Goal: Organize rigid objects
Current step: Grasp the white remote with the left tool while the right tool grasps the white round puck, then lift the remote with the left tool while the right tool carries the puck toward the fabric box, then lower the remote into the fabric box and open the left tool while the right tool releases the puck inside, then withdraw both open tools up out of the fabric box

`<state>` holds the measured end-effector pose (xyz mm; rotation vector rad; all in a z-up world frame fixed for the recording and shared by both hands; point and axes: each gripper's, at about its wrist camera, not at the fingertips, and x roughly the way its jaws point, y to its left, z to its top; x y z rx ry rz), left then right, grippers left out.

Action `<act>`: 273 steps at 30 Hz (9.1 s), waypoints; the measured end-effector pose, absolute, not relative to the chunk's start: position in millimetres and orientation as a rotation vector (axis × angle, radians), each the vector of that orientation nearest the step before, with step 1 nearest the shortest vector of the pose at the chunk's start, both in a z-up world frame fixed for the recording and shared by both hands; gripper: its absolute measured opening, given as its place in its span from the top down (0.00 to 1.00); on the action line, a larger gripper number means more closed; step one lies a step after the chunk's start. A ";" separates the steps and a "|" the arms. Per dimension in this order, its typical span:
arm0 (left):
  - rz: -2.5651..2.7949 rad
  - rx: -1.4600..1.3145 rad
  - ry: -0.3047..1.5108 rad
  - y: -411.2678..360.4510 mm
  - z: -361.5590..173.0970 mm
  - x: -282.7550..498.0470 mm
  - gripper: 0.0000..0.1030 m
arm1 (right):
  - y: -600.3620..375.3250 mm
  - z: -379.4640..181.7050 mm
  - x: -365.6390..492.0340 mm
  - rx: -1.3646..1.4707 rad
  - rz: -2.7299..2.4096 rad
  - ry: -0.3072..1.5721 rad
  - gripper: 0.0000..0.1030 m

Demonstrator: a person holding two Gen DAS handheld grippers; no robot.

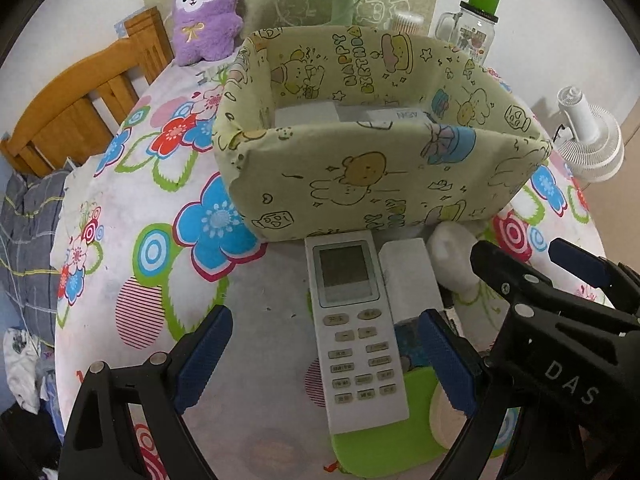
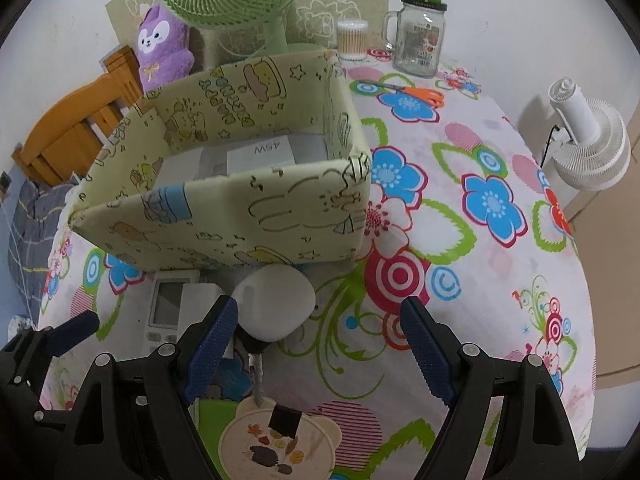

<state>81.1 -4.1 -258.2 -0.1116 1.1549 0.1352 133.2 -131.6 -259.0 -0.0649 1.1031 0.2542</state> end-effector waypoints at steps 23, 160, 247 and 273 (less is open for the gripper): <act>0.073 -0.129 1.245 -5.2 -288.9 89.9 0.28 | -118.0 -281.1 143.1 -0.080 0.272 1.130 0.17; 0.008 -0.096 0.881 -2.5 -94.1 123.7 0.57 | -132.0 -85.4 157.8 0.026 0.158 0.814 0.43; 0.048 -0.130 1.058 24.4 -178.2 183.0 0.16 | -89.9 -166.4 225.6 0.014 0.232 0.981 0.22; 0.054 -0.125 0.979 6.4 -136.8 131.7 0.13 | -114.7 -118.5 170.1 0.024 0.229 0.889 0.17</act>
